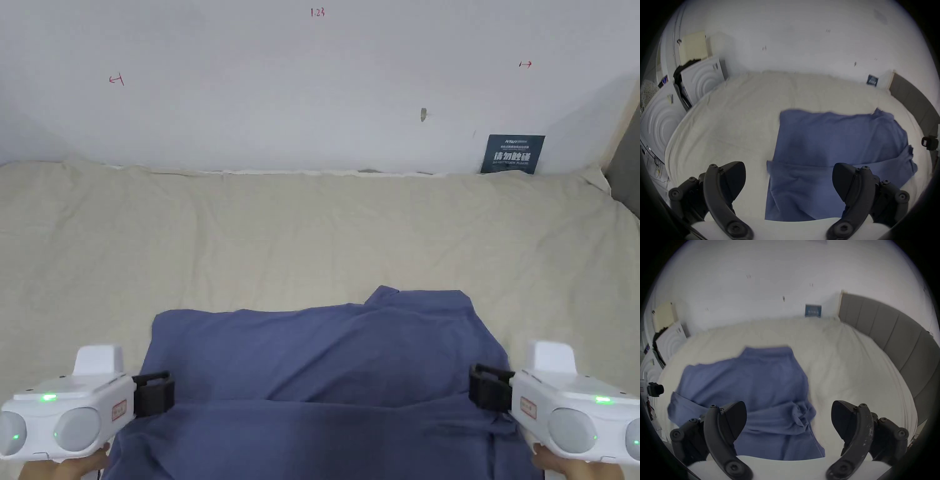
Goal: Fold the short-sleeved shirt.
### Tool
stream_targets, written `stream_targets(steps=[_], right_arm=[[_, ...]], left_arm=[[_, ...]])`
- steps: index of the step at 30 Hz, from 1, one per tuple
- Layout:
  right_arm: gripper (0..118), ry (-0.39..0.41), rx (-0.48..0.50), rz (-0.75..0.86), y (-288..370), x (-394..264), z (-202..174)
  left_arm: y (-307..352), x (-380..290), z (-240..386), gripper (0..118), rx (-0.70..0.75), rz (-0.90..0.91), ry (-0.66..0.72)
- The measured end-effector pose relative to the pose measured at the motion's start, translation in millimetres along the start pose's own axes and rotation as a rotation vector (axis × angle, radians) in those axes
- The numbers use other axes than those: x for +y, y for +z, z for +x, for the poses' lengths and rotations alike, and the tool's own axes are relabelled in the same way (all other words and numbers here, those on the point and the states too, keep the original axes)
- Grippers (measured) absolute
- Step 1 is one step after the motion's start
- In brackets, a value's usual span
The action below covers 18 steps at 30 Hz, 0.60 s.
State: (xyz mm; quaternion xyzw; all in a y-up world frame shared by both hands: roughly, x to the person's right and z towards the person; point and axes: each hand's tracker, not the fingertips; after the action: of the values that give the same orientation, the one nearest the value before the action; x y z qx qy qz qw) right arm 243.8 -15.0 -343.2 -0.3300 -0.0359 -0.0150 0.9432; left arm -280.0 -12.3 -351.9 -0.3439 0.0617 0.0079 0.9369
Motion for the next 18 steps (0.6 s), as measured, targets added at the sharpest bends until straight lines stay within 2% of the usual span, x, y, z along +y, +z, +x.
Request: stream_targets(steps=[5,8,9,11,12,13,14,15,16,18], right_arm=[[109,0.029,0.031,0.232,96,14,-18],[107,0.042,0.010,0.326,139,9,-25],[103,0.037,0.008,0.355,151,6,-28],[75,0.020,0.000,0.406,170,-3,-31],[57,0.013,-0.004,0.418,179,-10,-33],[27,0.012,-0.004,0.431,184,-13,-34],[10,0.019,-0.012,0.444,190,-19,-37],[7,0.042,-0.039,0.458,194,-23,-39],[3,0.057,-0.038,0.463,198,-27,-41],[1,0.070,-0.031,0.485,202,-33,-43]], left_arm=[[81,8,16,111,-0.059,0.243,-0.005],[121,1,32,111,-0.073,0.382,-0.001],[131,-3,36,111,-0.067,0.435,-0.006],[144,-16,44,107,-0.034,0.552,-0.034],[149,-22,41,100,-0.012,0.576,-0.060],[152,-26,44,80,0.004,0.583,-0.066],[156,-33,46,53,0.000,0.593,-0.061],[165,-35,52,19,-0.014,0.594,-0.054],[175,-36,58,1,-0.022,0.591,-0.046],[177,-43,61,0,-0.030,0.587,-0.036]])
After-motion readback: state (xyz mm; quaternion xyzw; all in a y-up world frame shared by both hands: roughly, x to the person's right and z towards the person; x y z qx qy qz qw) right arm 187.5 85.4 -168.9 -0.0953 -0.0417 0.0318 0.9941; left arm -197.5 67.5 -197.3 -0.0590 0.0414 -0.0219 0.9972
